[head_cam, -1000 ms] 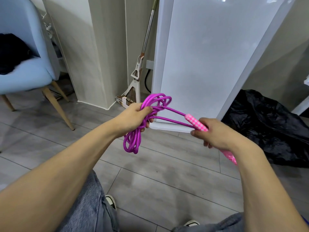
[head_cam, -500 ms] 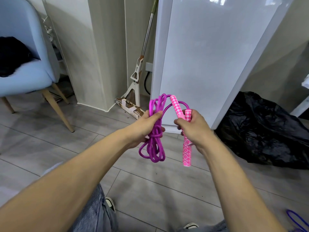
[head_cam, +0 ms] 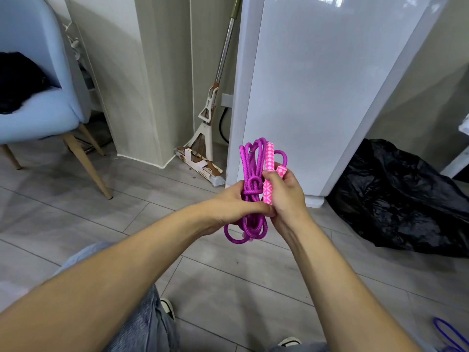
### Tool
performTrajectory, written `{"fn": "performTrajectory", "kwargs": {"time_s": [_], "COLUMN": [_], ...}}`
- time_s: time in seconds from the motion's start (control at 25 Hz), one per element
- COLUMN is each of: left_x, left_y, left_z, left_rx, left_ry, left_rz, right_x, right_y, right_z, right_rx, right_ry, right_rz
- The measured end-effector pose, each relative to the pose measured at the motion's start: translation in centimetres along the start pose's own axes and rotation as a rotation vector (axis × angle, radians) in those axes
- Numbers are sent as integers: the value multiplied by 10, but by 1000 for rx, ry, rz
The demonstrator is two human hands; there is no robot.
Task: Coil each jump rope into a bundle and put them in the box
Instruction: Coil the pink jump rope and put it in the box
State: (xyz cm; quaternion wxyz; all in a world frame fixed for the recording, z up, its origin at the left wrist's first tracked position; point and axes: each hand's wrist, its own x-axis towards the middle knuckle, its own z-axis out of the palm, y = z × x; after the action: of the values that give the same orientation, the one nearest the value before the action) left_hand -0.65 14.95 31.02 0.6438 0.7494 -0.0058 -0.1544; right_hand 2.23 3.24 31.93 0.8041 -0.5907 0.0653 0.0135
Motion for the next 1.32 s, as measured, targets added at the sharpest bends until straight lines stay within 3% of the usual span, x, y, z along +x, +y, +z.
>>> {"fn": "performTrajectory", "kwargs": {"time_s": [0.24,0.44,0.6,0.72,0.8,0.92,1.04,1.16,1.32], "left_x": [5,6,9,5,5,4,-11,-40,-99], "left_y": [-8,-10,-10,-5,-1,7,8,0,-17], "left_z": [6,9,-4,-22,-35,-52,-68,-95,-150], "left_rx": [21,-31,459,933,1237,1549,1661,1693,1698], "left_ry": [240,264,386,525,593,640,643,691,744], "left_rz": [1,95,203,336,415,513,580,532,375], "right_x": [-8,-11,-7,-9,-16,-22,-20,-20,-29], "right_y": [-4,-20,-22,-26,-35,-37,-21,-12,3], "right_z": [1,-6,-15,-22,-28,-25,-1,35,107], "right_rx": [-307,-622,-695,-835,-1068,-1580,-1792,-1753,-1695], "right_ry": [-152,-208,-218,-14,100,-7,-123,-215,-478], "right_rz": [29,-29,-123,-355,-629,-981,-971,-1022,-1204]}}
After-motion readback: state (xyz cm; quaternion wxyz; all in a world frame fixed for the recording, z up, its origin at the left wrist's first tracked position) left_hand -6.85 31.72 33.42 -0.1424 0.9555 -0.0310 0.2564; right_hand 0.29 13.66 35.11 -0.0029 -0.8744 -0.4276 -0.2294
